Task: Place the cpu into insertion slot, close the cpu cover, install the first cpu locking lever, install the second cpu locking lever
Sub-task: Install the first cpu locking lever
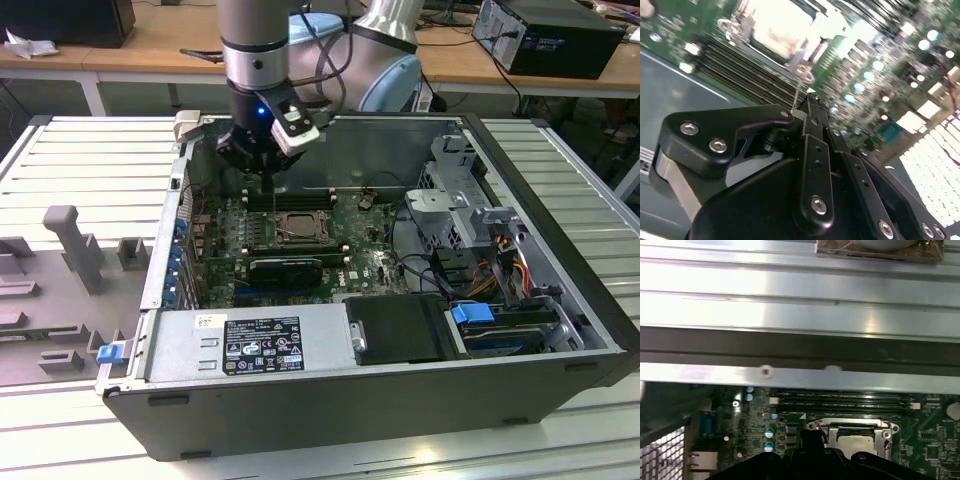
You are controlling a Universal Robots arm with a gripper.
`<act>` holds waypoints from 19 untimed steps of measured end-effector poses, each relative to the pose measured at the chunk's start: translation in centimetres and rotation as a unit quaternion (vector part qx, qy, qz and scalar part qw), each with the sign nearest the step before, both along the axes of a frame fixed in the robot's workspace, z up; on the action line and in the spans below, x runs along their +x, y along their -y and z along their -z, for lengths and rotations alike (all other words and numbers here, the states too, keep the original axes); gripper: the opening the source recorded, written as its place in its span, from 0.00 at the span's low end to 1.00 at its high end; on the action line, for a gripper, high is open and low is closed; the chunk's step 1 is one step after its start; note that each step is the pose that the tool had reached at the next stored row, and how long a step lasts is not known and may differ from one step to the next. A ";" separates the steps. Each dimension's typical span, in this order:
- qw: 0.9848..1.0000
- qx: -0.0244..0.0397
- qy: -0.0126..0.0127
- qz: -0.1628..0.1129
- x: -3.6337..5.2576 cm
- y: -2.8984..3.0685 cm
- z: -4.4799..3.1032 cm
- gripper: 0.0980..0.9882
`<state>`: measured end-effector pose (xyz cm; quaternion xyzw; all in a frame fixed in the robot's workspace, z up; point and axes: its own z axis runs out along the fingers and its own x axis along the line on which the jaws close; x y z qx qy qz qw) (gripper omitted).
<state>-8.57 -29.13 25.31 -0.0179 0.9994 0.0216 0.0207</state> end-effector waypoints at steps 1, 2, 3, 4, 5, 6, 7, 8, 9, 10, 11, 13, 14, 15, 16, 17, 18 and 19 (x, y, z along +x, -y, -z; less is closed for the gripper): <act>1.000 0.000 0.000 0.000 0.46 0.00 0.02 0.01; 1.000 0.000 0.000 0.000 0.86 0.00 0.04 0.01; 1.000 0.000 0.000 0.000 1.81 0.00 0.11 0.01; 1.000 0.000 0.000 0.001 2.76 0.00 0.19 0.01; 1.000 0.001 0.000 0.002 3.24 0.00 0.32 0.01; 1.000 0.006 0.000 0.003 3.45 0.01 0.38 0.01; 1.000 0.010 0.000 0.005 3.57 0.00 0.42 0.01; 1.000 0.012 0.000 0.007 3.79 -0.01 0.64 0.01; 1.000 0.012 0.000 0.010 3.93 -0.01 0.81 0.01; 1.000 0.012 0.000 0.013 4.09 0.00 1.03 0.01; 1.000 0.012 0.000 0.015 4.24 -0.01 1.22 0.01; 1.000 0.012 -0.001 0.023 4.56 -0.02 1.69 0.01; 1.000 0.012 -0.001 0.028 4.59 -0.02 1.85 0.01; 0.999 0.012 -0.001 0.036 4.62 -0.09 2.17 0.01; 0.999 0.012 -0.001 0.037 4.62 -0.21 2.27 0.01; 0.999 0.012 -0.001 0.037 4.62 -0.31 2.34 0.01; 0.999 0.012 -0.001 0.037 4.64 -0.55 2.51 0.01; 0.999 0.012 -0.001 0.037 4.67 -0.67 2.61 0.01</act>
